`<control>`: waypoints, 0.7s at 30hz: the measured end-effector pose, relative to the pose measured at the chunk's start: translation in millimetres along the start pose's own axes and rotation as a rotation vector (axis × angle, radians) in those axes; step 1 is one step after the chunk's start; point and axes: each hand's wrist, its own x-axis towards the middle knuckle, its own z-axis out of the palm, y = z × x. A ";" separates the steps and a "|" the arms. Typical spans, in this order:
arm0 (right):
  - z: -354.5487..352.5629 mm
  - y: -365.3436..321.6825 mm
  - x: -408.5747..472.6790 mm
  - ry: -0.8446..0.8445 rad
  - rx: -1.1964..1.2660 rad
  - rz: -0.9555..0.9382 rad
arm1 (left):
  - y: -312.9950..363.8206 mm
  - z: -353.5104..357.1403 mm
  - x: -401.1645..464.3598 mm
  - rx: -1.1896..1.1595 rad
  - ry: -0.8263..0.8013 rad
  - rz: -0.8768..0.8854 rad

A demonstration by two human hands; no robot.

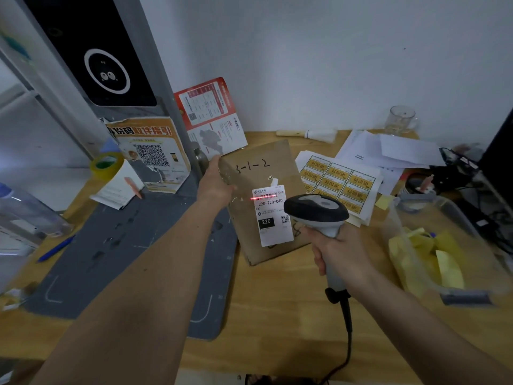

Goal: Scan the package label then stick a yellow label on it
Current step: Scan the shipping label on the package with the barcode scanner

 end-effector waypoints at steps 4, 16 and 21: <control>0.4 -3.5 0.3 0.023 0.028 0.019 | 0.4 -0.6 1.9 -0.026 -0.005 -0.011; -1.3 -8.8 3.0 -0.011 -0.021 0.004 | -1.3 -0.7 6.8 0.001 0.011 -0.011; -3.3 -11.7 3.0 -0.008 0.000 -0.056 | -1.7 -2.1 8.7 0.006 0.010 -0.020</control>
